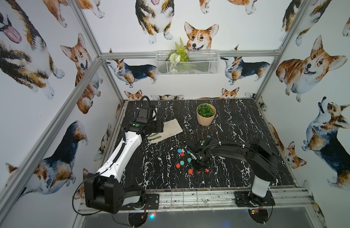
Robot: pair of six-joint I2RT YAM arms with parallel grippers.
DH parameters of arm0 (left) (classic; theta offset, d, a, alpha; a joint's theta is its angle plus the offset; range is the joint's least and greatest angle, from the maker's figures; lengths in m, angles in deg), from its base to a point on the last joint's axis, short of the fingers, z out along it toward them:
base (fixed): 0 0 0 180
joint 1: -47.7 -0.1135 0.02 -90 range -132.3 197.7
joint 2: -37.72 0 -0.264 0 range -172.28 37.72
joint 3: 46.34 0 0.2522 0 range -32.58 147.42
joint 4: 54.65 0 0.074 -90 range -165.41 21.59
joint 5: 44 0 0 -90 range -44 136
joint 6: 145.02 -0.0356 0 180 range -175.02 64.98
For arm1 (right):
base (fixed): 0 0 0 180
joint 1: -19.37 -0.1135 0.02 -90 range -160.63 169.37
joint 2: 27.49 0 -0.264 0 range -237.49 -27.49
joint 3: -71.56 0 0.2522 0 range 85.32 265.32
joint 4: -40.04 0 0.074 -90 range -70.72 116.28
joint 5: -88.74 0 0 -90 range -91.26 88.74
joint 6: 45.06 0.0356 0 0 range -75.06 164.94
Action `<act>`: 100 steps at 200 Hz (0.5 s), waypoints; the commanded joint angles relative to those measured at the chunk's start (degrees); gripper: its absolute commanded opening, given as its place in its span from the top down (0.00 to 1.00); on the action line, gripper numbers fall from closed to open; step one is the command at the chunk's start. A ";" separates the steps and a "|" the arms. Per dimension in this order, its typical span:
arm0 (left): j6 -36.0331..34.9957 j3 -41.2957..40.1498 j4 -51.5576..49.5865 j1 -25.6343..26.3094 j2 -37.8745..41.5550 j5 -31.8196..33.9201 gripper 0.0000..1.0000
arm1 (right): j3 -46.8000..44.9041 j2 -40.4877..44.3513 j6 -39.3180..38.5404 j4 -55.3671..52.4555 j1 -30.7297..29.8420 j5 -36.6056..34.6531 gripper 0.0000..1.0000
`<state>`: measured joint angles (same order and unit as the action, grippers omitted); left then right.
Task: Close the stamp cap
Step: Close the cover of the stamp.
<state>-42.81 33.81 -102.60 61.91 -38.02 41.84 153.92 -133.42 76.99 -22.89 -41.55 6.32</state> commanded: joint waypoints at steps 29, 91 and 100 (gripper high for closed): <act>-0.62 0.18 0.01 -0.07 -0.01 0.45 0.38 | 0.87 -7.83 0.30 -4.56 -2.70 -5.67 1.00; -0.61 0.24 0.01 -0.07 -0.02 0.36 0.38 | 0.01 -11.05 0.93 -2.99 -4.78 -7.64 1.00; -0.61 0.25 0.01 -0.13 0.05 0.38 0.38 | -0.43 -10.99 0.53 -2.22 -4.79 -7.16 1.00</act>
<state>-42.83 33.81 -102.60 61.91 -38.02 41.84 157.55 -137.16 76.99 -26.78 -45.84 -0.48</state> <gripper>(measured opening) 0.622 0.188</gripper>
